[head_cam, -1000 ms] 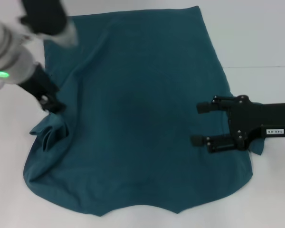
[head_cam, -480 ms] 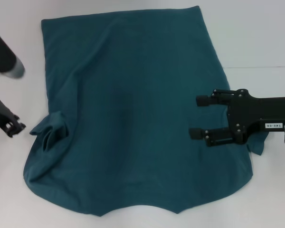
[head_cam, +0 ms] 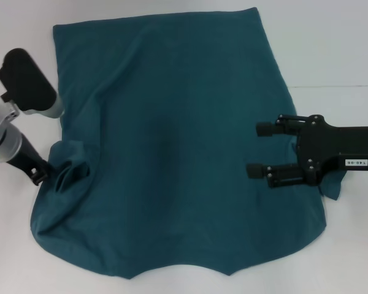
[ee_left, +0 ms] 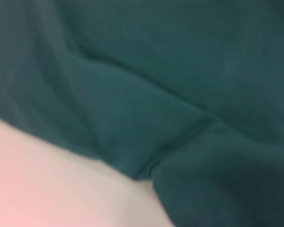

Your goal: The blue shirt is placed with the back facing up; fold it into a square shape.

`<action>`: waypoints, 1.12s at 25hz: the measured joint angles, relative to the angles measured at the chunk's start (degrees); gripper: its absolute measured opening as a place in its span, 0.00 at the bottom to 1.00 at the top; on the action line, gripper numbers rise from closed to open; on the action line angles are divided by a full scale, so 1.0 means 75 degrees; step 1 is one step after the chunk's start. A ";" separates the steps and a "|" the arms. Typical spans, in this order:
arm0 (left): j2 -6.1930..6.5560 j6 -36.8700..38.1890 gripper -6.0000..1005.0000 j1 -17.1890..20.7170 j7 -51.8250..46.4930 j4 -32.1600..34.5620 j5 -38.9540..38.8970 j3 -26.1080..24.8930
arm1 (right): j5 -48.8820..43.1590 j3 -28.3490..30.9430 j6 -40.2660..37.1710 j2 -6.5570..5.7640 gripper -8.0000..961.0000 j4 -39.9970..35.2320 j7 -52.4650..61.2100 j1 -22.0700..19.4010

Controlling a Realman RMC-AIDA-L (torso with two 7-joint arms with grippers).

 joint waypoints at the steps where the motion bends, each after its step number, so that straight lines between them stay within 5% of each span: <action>1: -0.0020 0.0012 0.00 -0.0049 0.0032 -0.0019 -0.0001 -0.0001 | 0.0002 -0.0001 -0.0004 0.0000 0.96 0.0001 0.0003 -0.0016; 6: -0.0250 0.0404 0.01 -0.0215 0.0139 0.0440 -0.0010 -0.0002 | 0.0018 0.0007 -0.0037 0.0000 0.96 0.0003 0.0019 -0.0100; 11: -0.0716 0.0884 0.01 -0.0203 0.0350 0.1521 -0.0011 -0.0003 | 0.0032 0.0018 -0.0050 -0.0001 0.96 -0.0001 0.0000 -0.0143; 16: -0.0986 0.1150 0.01 -0.0377 0.0581 0.1538 -0.0008 0.0224 | 0.0033 0.0019 -0.0062 -0.0001 0.96 0.0003 -0.0028 -0.0192; 23: -0.1035 0.1237 0.01 -0.0126 0.0346 0.2398 -0.0003 0.0181 | 0.0106 0.0018 -0.0101 -0.0019 0.96 -0.0047 -0.0041 -0.0253; 28: -0.0771 0.0545 0.01 -0.0129 -0.0078 0.1742 0.0008 0.0097 | 0.0107 0.0018 -0.0153 -0.0014 0.96 -0.0035 -0.0064 -0.0238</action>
